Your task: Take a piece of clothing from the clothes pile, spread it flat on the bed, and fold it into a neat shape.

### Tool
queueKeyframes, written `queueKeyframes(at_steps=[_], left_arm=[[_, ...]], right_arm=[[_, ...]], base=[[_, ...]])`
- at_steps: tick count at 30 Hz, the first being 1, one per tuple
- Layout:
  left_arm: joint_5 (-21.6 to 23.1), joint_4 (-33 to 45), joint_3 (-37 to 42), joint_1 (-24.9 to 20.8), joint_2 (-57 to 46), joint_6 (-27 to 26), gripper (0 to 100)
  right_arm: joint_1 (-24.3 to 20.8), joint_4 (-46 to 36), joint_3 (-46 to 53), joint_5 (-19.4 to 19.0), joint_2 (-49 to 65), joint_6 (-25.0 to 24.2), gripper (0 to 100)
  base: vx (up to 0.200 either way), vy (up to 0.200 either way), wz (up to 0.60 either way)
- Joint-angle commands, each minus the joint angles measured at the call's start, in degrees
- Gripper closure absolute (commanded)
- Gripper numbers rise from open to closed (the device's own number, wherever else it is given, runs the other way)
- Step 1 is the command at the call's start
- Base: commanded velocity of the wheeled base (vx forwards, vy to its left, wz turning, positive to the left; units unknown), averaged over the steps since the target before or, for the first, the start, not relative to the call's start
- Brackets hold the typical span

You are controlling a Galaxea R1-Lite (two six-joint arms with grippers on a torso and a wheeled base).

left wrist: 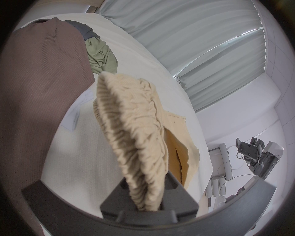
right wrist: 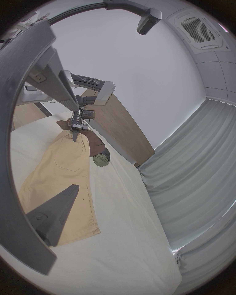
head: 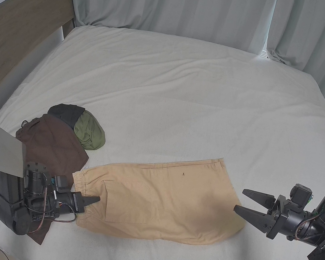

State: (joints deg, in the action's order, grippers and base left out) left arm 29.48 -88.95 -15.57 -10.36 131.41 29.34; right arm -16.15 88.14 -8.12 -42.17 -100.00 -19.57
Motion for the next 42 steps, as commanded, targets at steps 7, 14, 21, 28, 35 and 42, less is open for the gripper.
queueKeyframes(at_steps=[7, 14, 21, 28, 35, 42], left_arm=[[0.9, -0.2, 2.4, 2.1, -3.0, -2.0, 100], [3.9, -0.2, 4.8, 4.1, -4.5, -3.0, 100], [6.4, -0.2, 6.0, 6.8, -4.9, -4.5, 100], [8.9, -0.2, 8.0, 9.7, -6.1, -6.1, 100], [11.3, -0.2, 9.3, 12.6, -7.2, -7.5, 100], [13.6, -0.2, 10.5, 16.1, -7.4, -8.9, 100]], right_arm=[[-0.5, 0.0, 0.1, 0.0, -0.2, 0.1, 0], [-0.8, 0.0, 0.1, 0.0, -0.8, 0.1, 0], [-0.9, 0.0, 0.1, 0.0, -0.9, 0.1, 0], [-0.9, 0.0, 0.1, 0.0, -0.8, 0.1, 0], [-1.1, 0.0, 0.1, 0.0, -0.9, 0.1, 0], [-1.4, 0.0, 0.1, 0.0, -0.8, 0.1, 0]], base=[[0.0, 0.0, 0.0], [0.0, 0.0, 0.0], [0.0, 0.0, 0.0], [0.0, 0.0, 0.0], [0.0, 0.0, 0.0], [0.0, 0.0, 0.0]])
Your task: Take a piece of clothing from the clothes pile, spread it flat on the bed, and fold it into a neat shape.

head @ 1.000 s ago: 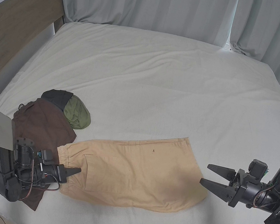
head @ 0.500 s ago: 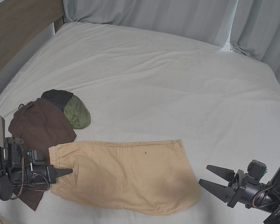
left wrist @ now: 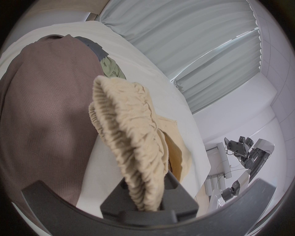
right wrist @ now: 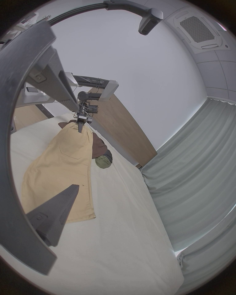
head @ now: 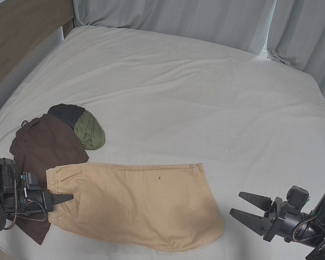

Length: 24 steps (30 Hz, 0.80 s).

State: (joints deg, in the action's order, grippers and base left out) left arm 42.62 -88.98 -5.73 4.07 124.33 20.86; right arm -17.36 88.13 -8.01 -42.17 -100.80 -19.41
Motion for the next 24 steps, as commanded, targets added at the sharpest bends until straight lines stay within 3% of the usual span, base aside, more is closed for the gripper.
queueKeyframes(at_steps=[1, 10, 14, 24], left_arm=[[0.7, -0.1, 0.7, 2.2, -0.4, -0.7, 100], [5.3, -0.1, 2.6, 7.1, -1.1, -4.0, 100], [5.9, -0.1, 2.8, 7.3, -1.2, -4.9, 100], [5.3, -0.1, 2.2, 0.6, -5.9, -2.3, 100]], right_arm=[[-0.3, 0.0, 0.0, 0.0, 0.0, 0.0, 0], [-0.5, 0.0, -0.1, 0.0, 0.1, 0.0, 0], [-0.7, 0.0, -0.1, 0.0, 0.0, 0.0, 0], [-0.5, 0.1, 0.0, 0.0, 0.1, 0.0, 0]], base=[[0.0, 0.0, 0.0], [0.0, 0.0, 0.0], [0.0, 0.0, 0.0], [0.0, 0.0, 0.0]])
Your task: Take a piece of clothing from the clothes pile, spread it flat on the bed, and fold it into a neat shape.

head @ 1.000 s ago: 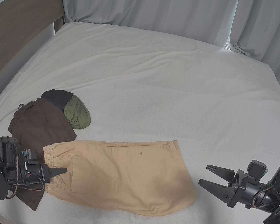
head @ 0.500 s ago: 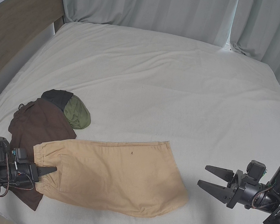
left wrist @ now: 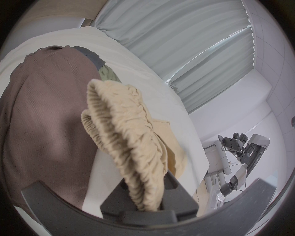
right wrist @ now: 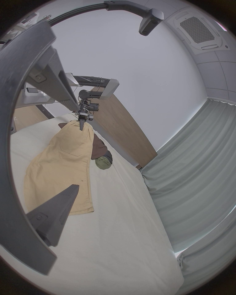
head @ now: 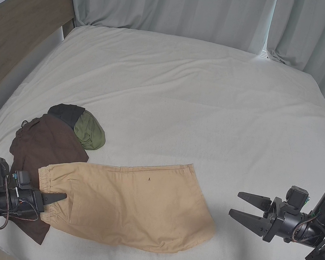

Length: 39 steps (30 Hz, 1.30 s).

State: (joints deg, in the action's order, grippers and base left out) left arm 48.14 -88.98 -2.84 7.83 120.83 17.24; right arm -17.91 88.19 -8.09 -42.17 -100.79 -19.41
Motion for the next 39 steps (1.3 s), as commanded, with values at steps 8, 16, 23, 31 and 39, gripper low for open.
queueKeyframes(at_steps=[8, 16, 23, 31, 39], left_arm=[[-6.3, -0.1, -4.0, -12.7, -4.6, 7.6, 100], [-10.3, -0.1, -8.3, -20.2, -4.6, 12.6, 100], [-11.7, -0.1, -12.2, -23.1, -4.0, 15.8, 100], [-13.2, -0.1, -15.2, -27.1, -3.1, 18.3, 100], [-15.4, -0.1, -18.8, -29.4, -1.4, 19.9, 100]], right_arm=[[0.3, 0.1, 0.0, 0.0, 0.5, -0.1, 0], [0.4, 0.1, -0.1, 0.0, 0.5, -0.2, 0], [0.6, 0.1, -0.1, -0.1, 0.5, -0.3, 0], [0.7, 0.1, -0.3, 0.0, 0.6, -0.3, 0], [0.9, 0.1, -0.3, 0.0, 0.5, -0.3, 0]], base=[[0.0, 0.0, 0.0], [0.0, 0.0, 0.0], [0.0, 0.0, 0.0], [0.0, 0.0, 0.0], [0.0, 0.0, 0.0]])
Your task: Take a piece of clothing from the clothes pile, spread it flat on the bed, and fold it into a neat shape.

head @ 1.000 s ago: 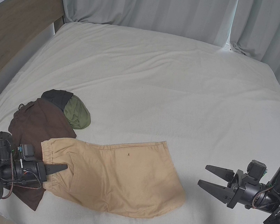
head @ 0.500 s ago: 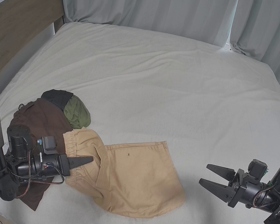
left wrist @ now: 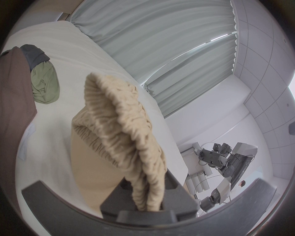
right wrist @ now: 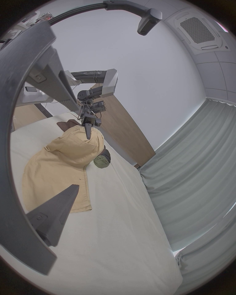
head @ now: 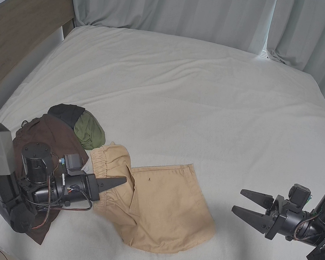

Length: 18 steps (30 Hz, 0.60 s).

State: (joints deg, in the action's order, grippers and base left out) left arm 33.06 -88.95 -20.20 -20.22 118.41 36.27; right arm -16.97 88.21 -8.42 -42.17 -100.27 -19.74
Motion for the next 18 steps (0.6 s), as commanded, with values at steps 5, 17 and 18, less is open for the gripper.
queueKeyframes(at_steps=[5, 17, 18], left_arm=[[-1.9, -0.1, -4.2, -3.3, 2.7, 2.1, 100], [-5.7, 0.0, -13.3, -9.2, 10.4, 5.8, 100], [-5.7, 0.0, -13.8, -9.4, 10.7, 6.0, 100]], right_arm=[[0.1, 0.0, -0.3, 0.0, 0.1, 0.0, 0], [0.8, 0.0, -0.1, -0.1, 0.1, -0.1, 0], [0.9, 0.0, -0.1, -0.1, 0.1, -0.1, 0]], base=[[0.0, 0.0, 0.0], [0.0, 0.0, 0.0], [0.0, 0.0, 0.0]])
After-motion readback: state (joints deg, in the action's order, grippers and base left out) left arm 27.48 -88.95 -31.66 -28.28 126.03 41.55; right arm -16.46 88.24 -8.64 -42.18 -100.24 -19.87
